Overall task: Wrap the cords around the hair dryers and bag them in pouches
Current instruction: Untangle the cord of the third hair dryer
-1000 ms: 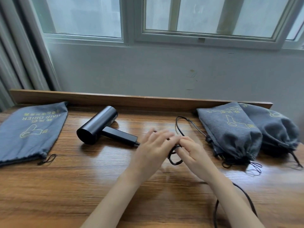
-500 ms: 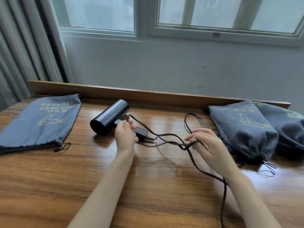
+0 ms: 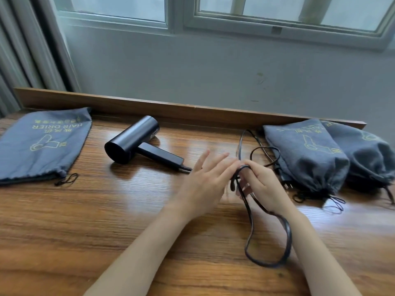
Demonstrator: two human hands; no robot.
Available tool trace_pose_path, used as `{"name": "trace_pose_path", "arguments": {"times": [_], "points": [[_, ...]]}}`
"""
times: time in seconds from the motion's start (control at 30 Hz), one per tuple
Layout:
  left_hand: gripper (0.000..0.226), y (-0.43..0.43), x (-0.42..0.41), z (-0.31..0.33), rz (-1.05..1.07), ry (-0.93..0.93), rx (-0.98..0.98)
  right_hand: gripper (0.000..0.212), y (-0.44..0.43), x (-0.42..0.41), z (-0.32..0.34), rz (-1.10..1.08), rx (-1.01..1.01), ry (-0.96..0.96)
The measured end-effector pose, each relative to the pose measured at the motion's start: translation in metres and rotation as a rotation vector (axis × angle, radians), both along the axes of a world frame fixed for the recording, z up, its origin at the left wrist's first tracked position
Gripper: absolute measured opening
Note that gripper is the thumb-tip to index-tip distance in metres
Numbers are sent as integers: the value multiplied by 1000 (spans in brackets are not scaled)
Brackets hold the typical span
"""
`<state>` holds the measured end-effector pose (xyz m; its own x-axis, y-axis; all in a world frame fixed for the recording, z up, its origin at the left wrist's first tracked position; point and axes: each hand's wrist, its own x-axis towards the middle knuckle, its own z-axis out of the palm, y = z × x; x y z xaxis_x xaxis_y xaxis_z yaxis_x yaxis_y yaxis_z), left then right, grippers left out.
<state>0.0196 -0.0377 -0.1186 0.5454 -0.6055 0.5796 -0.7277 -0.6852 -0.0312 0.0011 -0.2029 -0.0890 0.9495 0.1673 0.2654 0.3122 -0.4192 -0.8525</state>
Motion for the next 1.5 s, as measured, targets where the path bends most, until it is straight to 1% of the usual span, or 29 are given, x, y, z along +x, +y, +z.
{"name": "trace_pose_path", "arguments": {"times": [0.13, 0.23, 0.33, 0.4, 0.5, 0.57, 0.67, 0.8, 0.87, 0.93, 1.0, 1.03, 1.07, 1.13, 1.17, 1.2, 1.23, 1.27, 1.3, 1.33, 1.37, 1.4, 1.43, 1.5], "points": [[63, 3, 3, 3, -86, 101, -159, 29, 4, -1, 0, 65, -6, 66], [66, 2, 1, 3, -153, 245, -194, 31, 5, -1, 0, 85, -11, 118], [61, 1, 2, 3, -131, 288, -242, 30, 2, -1, 1, 115, 10, 160], [56, 4, 2, 7, -106, 359, -278, 30, 0, -1, 0, 140, 8, 171], [58, 7, 0, 8, -159, 477, -283, 28, -1, 0, -1, 172, 5, 182], [55, 9, 2, 7, -172, 509, -277, 31, 1, -1, 0, 190, 41, 187], [46, 10, 5, 7, -176, 530, -332, 31, 3, -3, 2, 200, 92, 182], [55, 7, 4, 5, -215, 606, -378, 26, 0, 1, -1, 184, 62, 197], [41, 8, 4, 5, -204, 576, -404, 27, -1, 2, -3, 180, 38, 203], [25, 8, 3, 8, -185, 519, -423, 26, -1, 2, -3, 168, 55, 199], [16, 6, 3, 8, -138, 437, -456, 25, 0, 1, 0, 153, 83, 172], [17, 6, 3, 8, -83, 371, -479, 26, 0, 2, 0, 143, 104, 157], [19, 7, 5, 8, 13, 283, -488, 27, 0, 3, 1, 132, 139, 150], [17, 15, 11, 10, 312, 93, -487, 30, -1, 4, 4, 128, 269, 165], [15, 23, 14, 14, 450, 29, -524, 29, -2, 4, 5, 144, 343, 180], [16, 34, 16, 18, 554, 24, -617, 27, -5, 4, 6, 168, 396, 188], [19, 48, 18, 19, 631, 70, -757, 26, -8, 4, 7, 189, 437, 185], [21, 61, 20, 20, 676, 137, -908, 27, -11, 4, 7, 200, 481, 178], [23, 75, 22, 19, 707, 172, -1015, 27, -13, 3, 9, 201, 540, 177], [24, 86, 24, 17, 730, 172, -1063, 27, -15, 2, 11, 207, 587, 177], [25, 93, 24, 15, 740, 169, -1061, 26, -17, 1, 13, 232, 588, 162], [26, 94, 25, 14, 715, 176, -1041, 25, -17, 0, 14, 257, 529, 136], [27, 93, 26, 12, 666, 189, -984, 21, -17, -1, 14, 268, 426, 111], [29, 84, 28, 9, 586, 245, -729, 14, -13, -4, 12, 259, 230, 92]]}}
